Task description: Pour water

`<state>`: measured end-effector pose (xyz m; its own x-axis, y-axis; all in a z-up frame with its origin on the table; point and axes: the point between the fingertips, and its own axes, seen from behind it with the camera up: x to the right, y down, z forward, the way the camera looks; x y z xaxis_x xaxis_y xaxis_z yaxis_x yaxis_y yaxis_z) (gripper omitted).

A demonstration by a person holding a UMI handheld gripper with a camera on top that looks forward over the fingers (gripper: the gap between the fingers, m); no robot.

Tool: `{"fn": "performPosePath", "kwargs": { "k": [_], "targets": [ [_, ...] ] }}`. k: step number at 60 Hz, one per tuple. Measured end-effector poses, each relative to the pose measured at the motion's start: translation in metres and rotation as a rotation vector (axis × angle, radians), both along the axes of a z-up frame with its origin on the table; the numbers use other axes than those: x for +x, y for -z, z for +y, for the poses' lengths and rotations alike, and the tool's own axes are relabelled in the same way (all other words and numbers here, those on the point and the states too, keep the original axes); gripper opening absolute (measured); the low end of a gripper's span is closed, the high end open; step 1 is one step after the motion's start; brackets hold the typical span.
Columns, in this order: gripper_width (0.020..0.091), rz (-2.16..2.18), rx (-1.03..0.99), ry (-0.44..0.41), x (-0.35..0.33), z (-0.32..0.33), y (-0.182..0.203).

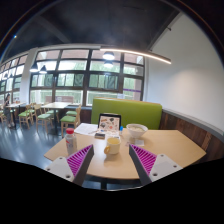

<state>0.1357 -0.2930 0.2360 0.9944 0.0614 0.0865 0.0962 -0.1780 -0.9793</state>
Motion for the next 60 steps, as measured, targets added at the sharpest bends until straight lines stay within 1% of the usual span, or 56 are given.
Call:
{"fn": "performPosePath", "kwargs": {
  "k": [1,2,3,4,9,19,24,31,36,39,45,51,57,60],
  "targets": [
    [0.0807,0.003,-0.002,-0.002,-0.001,0.0,0.001],
    [0.0806,0.006,0.002,-0.001,-0.019,-0.006,0.015],
    [0.0806,0.007,0.0,-0.007,-0.021,-0.006,0.017],
    [0.0805,0.007,-0.011,-0.017,-0.007,-0.001,0.006],
    [0.0803,0.015,-0.035,-0.026,-0.026,-0.005,0.025],
    [0.0803,0.0,-0.055,-0.049,-0.038,0.004,0.041],
    [0.0805,-0.005,-0.072,-0.071,-0.059,0.009,0.062],
    [0.0798,0.039,-0.123,-0.116,-0.107,0.018,0.105],
    [0.0801,0.064,-0.133,-0.157,-0.148,0.039,0.134],
    [0.0803,0.076,-0.128,-0.166,-0.166,0.056,0.145],
    [0.08,0.087,-0.094,-0.152,-0.201,0.093,0.145],
    [0.08,0.078,-0.106,-0.129,-0.218,0.139,0.16],
    [0.0801,0.057,-0.096,-0.108,-0.232,0.17,0.163],
    [0.0795,0.046,-0.09,-0.115,-0.24,0.185,0.164]
  ]
}}
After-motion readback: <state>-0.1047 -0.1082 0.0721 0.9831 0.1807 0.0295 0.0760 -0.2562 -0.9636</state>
